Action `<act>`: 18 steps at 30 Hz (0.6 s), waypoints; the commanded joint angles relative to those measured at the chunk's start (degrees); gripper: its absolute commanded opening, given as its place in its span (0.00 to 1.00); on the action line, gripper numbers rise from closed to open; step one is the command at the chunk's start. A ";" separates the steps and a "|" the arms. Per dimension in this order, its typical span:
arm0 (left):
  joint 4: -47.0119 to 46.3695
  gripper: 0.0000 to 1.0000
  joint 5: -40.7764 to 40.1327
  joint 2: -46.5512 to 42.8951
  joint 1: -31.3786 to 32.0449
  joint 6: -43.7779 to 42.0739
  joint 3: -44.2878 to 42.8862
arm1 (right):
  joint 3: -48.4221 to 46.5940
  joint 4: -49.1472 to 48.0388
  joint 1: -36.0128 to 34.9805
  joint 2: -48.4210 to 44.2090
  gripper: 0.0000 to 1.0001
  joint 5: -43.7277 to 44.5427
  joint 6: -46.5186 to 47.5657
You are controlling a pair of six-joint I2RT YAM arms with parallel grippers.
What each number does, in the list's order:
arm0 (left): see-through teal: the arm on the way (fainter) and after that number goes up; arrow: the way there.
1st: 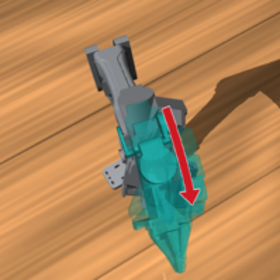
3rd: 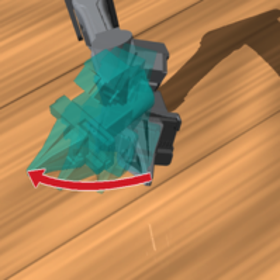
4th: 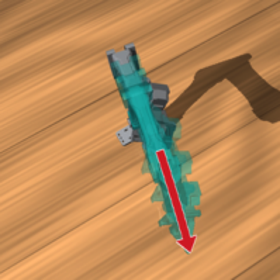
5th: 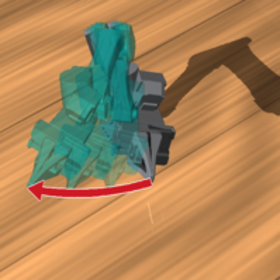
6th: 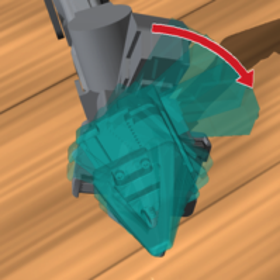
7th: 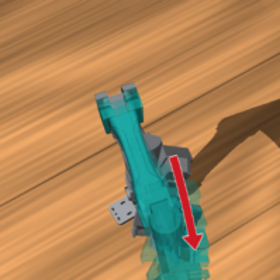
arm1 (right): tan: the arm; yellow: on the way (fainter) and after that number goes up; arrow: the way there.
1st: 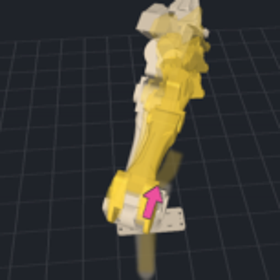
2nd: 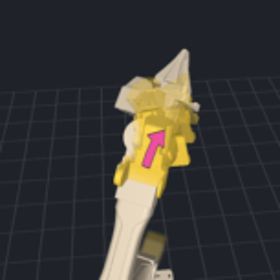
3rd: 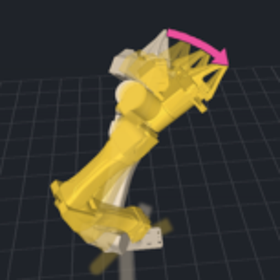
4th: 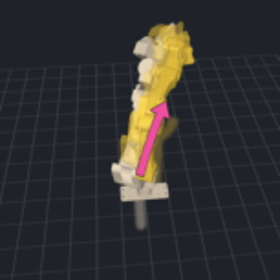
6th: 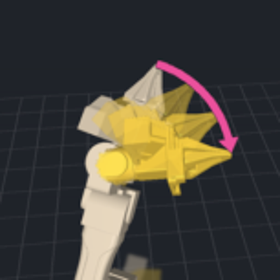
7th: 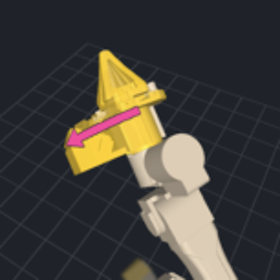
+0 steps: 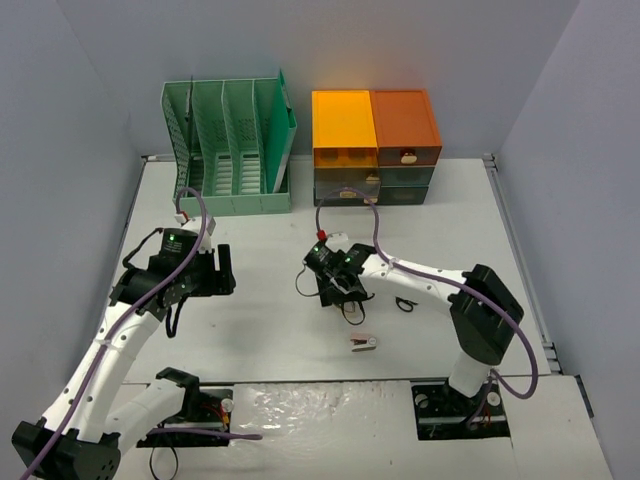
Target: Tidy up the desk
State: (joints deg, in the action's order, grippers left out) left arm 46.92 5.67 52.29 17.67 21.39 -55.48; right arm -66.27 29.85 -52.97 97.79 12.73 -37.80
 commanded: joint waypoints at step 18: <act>-2.44 0.66 -0.57 -0.30 0.40 -0.52 -1.73 | -34.57 3.52 4.55 -4.57 0.00 18.39 4.81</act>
State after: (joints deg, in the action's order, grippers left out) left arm 46.48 5.52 52.29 17.67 21.39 -55.48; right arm -93.75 34.77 -51.02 92.50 23.79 -34.20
